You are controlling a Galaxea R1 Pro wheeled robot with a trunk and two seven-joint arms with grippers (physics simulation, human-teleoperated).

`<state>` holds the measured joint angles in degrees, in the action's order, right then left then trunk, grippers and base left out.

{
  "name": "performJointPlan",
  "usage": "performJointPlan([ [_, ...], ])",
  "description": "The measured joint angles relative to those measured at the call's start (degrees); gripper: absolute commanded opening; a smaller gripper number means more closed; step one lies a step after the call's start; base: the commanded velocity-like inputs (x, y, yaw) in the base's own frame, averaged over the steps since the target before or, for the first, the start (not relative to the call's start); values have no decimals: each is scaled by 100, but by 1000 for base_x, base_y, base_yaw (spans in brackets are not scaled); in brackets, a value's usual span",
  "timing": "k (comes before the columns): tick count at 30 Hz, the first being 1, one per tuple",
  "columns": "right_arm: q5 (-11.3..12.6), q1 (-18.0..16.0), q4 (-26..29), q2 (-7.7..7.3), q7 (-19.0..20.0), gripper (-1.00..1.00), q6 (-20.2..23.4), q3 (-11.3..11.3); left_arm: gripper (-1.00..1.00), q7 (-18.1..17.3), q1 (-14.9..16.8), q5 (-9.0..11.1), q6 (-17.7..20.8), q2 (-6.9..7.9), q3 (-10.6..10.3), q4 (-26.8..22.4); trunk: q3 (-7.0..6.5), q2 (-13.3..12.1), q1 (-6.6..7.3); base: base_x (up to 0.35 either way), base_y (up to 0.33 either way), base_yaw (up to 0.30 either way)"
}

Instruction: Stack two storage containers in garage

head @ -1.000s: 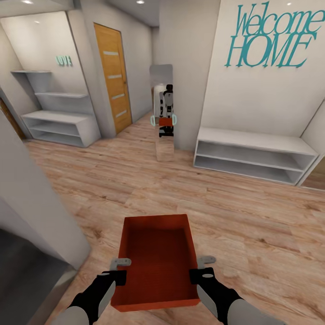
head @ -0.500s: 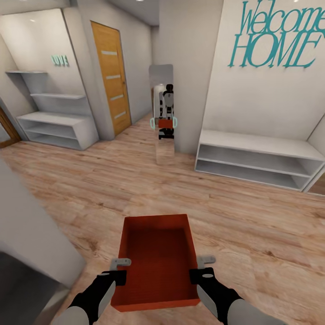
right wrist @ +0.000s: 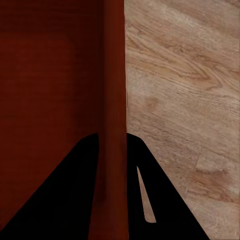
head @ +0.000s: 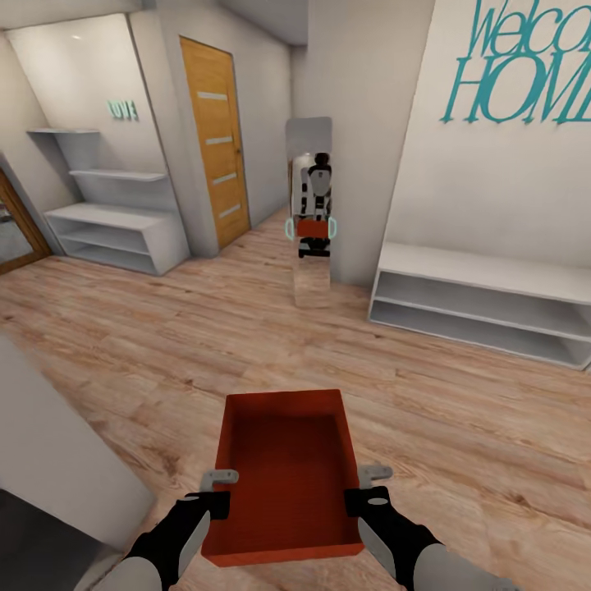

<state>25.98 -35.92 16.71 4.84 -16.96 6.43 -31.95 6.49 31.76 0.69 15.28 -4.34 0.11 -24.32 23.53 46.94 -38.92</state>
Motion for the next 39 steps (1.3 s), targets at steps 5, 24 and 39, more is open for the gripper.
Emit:
performJointPlan([
  [5, 1, 0, 1, 0, 0, -100, 0, 1, -100, -1, 1, -3, 2, 0, 1, -1, 0, 0, 0, 323, 0, 268],
  [24, 1, 1, -3, 0, 0, -100, 1, 1, -100, 0, 2, -2, 2, -1, 0, 4, 0, 0, 0, 323, 0, 23],
  [39, -4, 1, -12, 3, 4, -100, 1, 4, -100, -2, -3, -6, 4, 0, 5, 4, 0, 0, 0, 323, 0, 15],
])
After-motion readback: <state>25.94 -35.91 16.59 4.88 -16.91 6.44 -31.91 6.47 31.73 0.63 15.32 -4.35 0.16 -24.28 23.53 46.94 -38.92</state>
